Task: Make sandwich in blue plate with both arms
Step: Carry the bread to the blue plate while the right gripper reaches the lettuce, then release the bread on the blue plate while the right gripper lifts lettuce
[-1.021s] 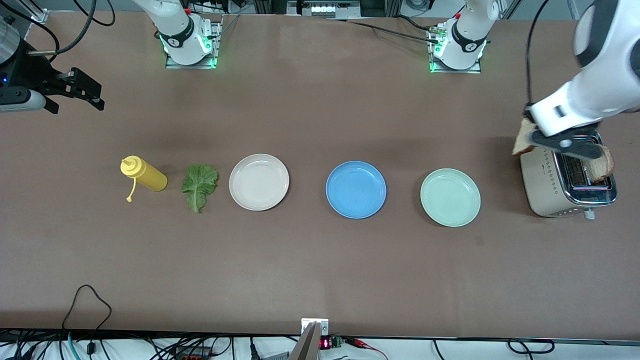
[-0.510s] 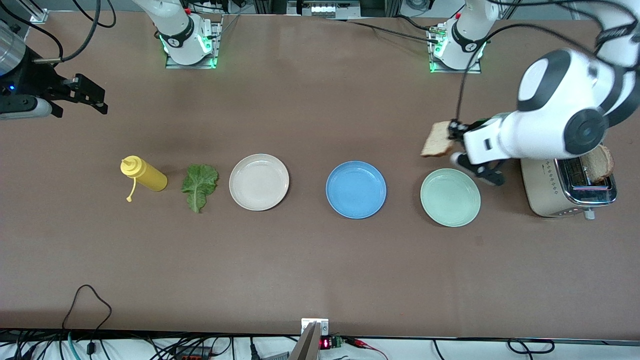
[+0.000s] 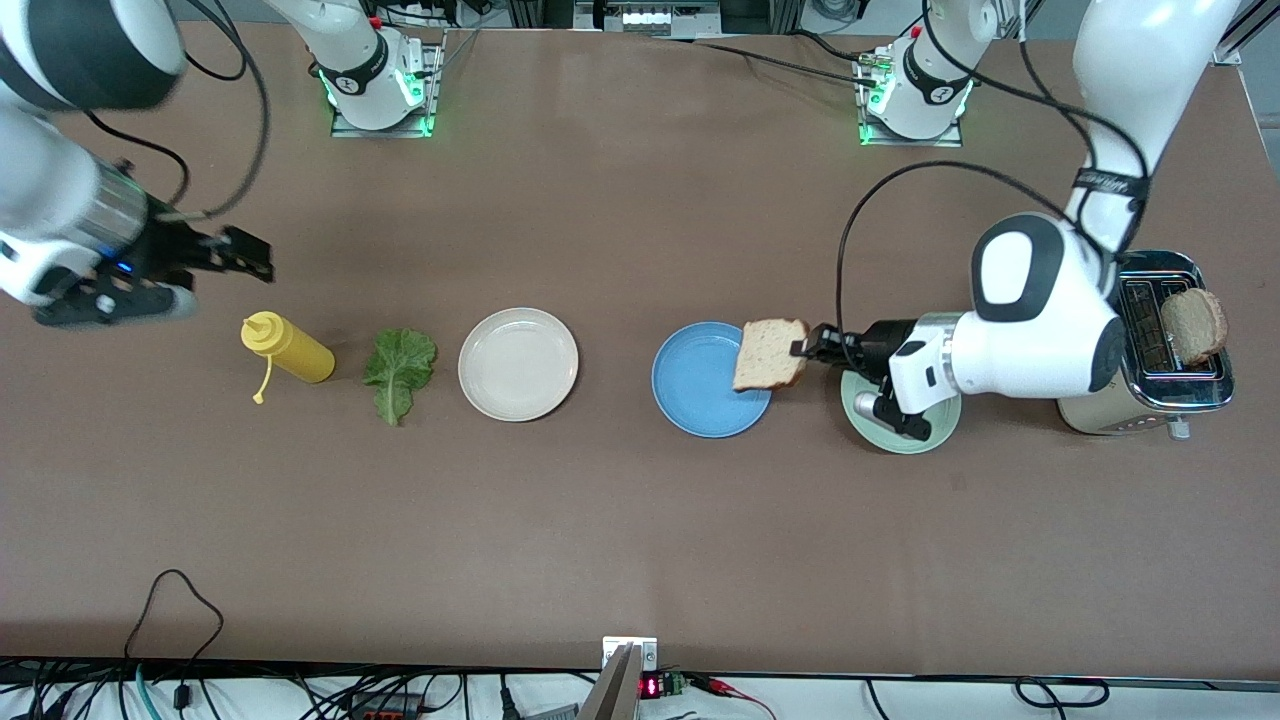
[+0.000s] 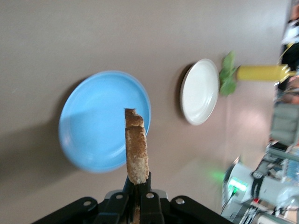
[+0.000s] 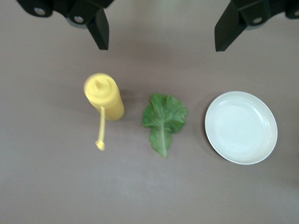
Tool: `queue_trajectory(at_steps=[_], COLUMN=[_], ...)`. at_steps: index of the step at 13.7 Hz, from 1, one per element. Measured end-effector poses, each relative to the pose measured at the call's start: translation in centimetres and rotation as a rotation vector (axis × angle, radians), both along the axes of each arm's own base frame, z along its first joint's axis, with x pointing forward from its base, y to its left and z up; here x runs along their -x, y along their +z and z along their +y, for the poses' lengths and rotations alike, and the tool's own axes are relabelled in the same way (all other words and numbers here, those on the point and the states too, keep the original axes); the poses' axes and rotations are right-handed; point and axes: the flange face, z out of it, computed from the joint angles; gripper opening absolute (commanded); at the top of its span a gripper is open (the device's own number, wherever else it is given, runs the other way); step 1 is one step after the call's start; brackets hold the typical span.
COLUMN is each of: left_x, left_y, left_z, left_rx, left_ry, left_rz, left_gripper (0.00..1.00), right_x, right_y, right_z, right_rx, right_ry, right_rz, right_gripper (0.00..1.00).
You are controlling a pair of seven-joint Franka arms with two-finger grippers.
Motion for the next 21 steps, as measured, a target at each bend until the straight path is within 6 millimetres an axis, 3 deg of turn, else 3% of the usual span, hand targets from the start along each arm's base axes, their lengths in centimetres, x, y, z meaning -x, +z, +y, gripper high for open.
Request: queue_trajectory(at_steps=[2, 4, 7, 10, 14, 17, 18, 19, 20, 21], left_x=[1.1, 2.8, 3.9, 4.2, 5.2, 5.6, 5.7, 5.8, 6.0, 6.1], left_y=[-3.8, -7.1, -10.3, -11.8, -14.0, -14.4, -14.5, -14.6, -14.7, -14.8], left_z=[-0.7, -1.4, -1.5, -1.8, -2.9, -3.6, -3.7, -3.8, -3.9, -3.9], left_rx=[0.075, 0.131, 0.183, 0.188, 0.214, 0.222, 0.222, 0.222, 0.221, 0.220], left_ry=[0.052, 0.068, 0.094, 0.098, 0.121, 0.123, 0.121, 0.120, 0.118, 0.117], left_rz=[-0.041, -0.064, -0.070, -0.061, -0.054, -0.042, -0.040, -0.038, -0.034, -0.032], left_gripper=[0.00, 0.00, 0.00, 0.00, 0.00, 0.00, 0.00, 0.00, 0.24, 0.89], right_x=[-1.8, -3.3, -4.7, -5.3, -5.6, -5.8, -5.8, -5.9, -5.9, -6.0], right_y=[-4.0, -8.9, -15.6, -20.1, -26.3, -30.9, -31.8, -32.3, -32.5, -32.4], right_z=[1.5, 1.6, 1.4, 1.4, 3.8, 4.0, 4.0, 3.9, 3.9, 3.9], right_rx=[-0.005, -0.005, -0.003, -0.005, 0.033, 0.051, 0.056, 0.060, 0.062, 0.063], right_ry=[0.016, 0.017, 0.011, 0.013, 0.087, 0.111, 0.117, 0.121, 0.123, 0.124], right_rz=[0.004, 0.035, 0.085, 0.109, 0.105, 0.097, 0.093, 0.091, 0.089, 0.086], right_gripper=[1.00, 1.00, 1.00, 1.00, 1.00, 1.00, 0.97, 0.80, 0.60, 0.44])
